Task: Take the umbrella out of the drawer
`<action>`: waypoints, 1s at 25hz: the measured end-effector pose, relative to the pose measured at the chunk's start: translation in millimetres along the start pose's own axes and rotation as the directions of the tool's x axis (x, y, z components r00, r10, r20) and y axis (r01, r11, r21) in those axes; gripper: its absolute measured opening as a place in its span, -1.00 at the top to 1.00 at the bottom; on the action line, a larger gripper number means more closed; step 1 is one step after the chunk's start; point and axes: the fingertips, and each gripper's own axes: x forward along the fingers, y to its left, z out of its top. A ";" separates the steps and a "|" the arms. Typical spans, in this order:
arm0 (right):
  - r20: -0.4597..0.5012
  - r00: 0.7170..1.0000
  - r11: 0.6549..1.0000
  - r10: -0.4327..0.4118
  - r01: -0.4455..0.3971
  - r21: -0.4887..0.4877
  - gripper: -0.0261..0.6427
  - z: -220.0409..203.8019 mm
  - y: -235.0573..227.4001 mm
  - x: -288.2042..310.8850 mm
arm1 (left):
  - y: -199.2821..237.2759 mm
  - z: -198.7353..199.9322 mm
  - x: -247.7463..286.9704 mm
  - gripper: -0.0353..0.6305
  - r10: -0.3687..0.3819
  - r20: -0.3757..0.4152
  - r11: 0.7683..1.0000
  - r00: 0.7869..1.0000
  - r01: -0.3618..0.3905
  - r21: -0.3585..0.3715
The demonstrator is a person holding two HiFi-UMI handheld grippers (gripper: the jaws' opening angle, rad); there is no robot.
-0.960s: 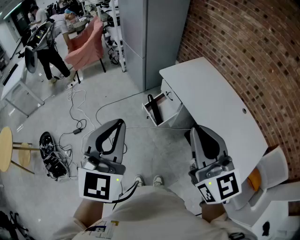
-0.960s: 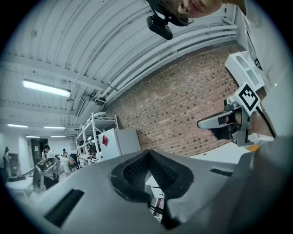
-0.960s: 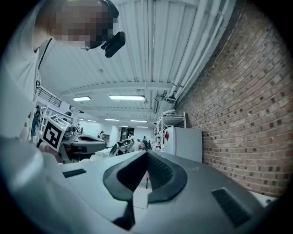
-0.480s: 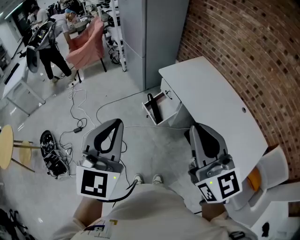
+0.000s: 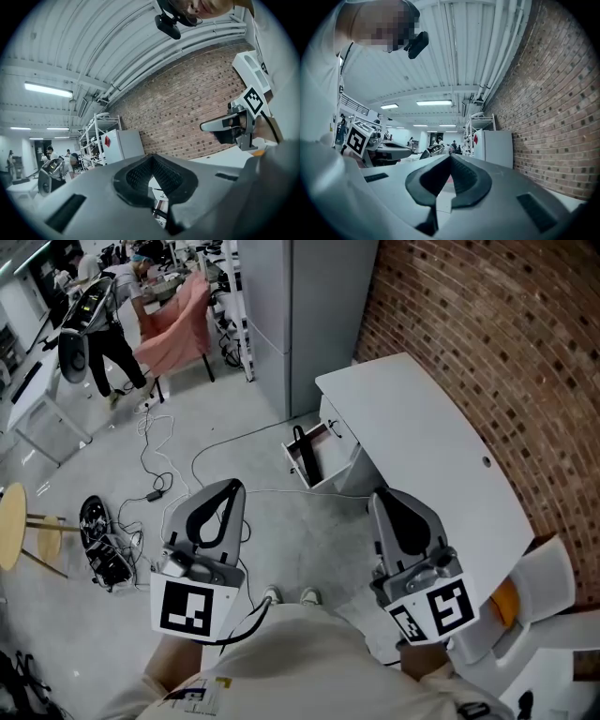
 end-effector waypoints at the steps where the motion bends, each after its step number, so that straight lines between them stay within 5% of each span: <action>1: -0.003 1.000 1.000 0.007 -0.007 0.003 0.90 -0.7 -1.7 -1.7 | -2.7 0.5 1.2 0.88 0.001 -0.003 1.000 1.000 -0.001 -0.002; 25: 0.005 0.999 0.998 0.054 -0.054 0.037 0.90 -19.6 -52.7 -36.0 | -65.7 -2.1 27.2 0.88 0.026 -0.045 0.999 0.999 -0.025 0.023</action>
